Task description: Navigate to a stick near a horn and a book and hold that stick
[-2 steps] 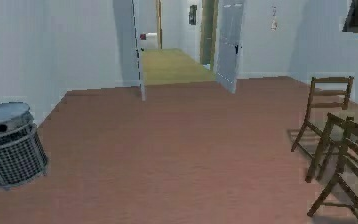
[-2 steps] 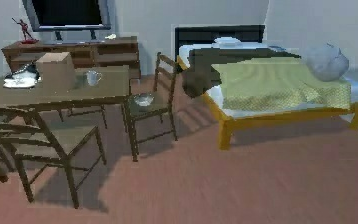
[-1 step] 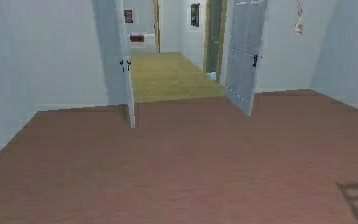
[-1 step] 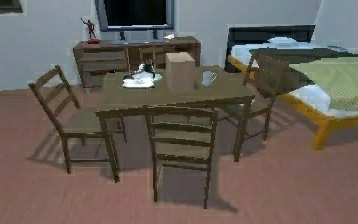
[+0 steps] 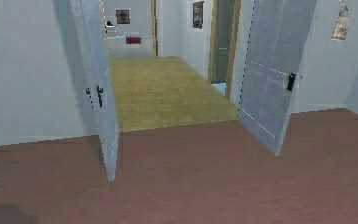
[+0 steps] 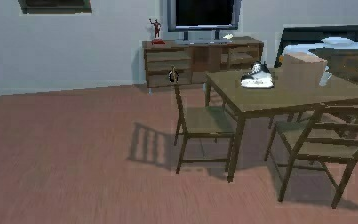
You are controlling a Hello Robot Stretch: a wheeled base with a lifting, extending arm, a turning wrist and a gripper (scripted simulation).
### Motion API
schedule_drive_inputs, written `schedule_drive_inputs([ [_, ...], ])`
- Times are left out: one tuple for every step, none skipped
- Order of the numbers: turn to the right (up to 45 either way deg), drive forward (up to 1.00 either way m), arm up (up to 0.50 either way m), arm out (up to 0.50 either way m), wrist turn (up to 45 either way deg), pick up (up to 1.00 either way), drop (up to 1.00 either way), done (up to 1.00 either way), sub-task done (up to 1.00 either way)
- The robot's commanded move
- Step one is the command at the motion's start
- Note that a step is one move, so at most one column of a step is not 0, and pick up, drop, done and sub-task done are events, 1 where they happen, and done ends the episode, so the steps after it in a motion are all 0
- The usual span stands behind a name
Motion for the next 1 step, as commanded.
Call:
schedule_drive_inputs([
  [3.0,0.00,0.00,0.00,0.0,0.00,0.00,0.00,0.00],
])
